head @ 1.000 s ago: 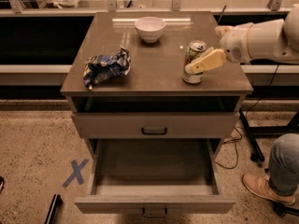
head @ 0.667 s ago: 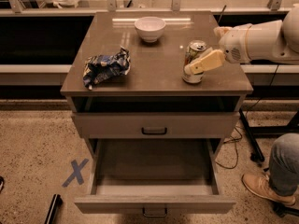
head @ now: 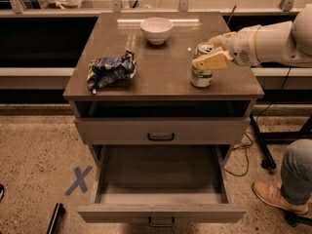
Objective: Place 7up can into middle drawer
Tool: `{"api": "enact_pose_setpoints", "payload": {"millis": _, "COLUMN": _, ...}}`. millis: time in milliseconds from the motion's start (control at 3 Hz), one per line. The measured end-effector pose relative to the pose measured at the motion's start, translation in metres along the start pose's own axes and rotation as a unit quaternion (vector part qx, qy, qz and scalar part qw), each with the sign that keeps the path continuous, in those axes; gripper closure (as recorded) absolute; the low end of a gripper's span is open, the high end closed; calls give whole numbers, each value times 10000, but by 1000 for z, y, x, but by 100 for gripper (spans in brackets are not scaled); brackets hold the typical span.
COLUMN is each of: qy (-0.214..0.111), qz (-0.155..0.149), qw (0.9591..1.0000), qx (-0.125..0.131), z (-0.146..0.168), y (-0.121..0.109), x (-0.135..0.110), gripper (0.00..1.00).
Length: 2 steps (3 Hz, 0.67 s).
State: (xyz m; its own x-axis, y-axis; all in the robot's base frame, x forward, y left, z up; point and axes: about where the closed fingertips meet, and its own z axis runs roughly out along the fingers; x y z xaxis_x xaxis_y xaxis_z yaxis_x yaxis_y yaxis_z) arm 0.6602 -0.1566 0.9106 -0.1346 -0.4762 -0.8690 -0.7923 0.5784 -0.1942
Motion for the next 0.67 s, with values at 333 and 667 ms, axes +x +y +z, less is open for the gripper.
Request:
{"api": "enact_pose_setpoints", "payload": {"millis": 333, "qy": -2, "qz": -6, "qw": 10000, "qx": -21, "z": 2, "y": 1, "x": -1, "gripper": 63}}
{"api": "enact_pose_setpoints", "payload": {"millis": 667, "qy": -46, "qz": -536, "qw": 9961, "qx": -694, "z": 15, "y": 31, "x": -38, "gripper": 94}}
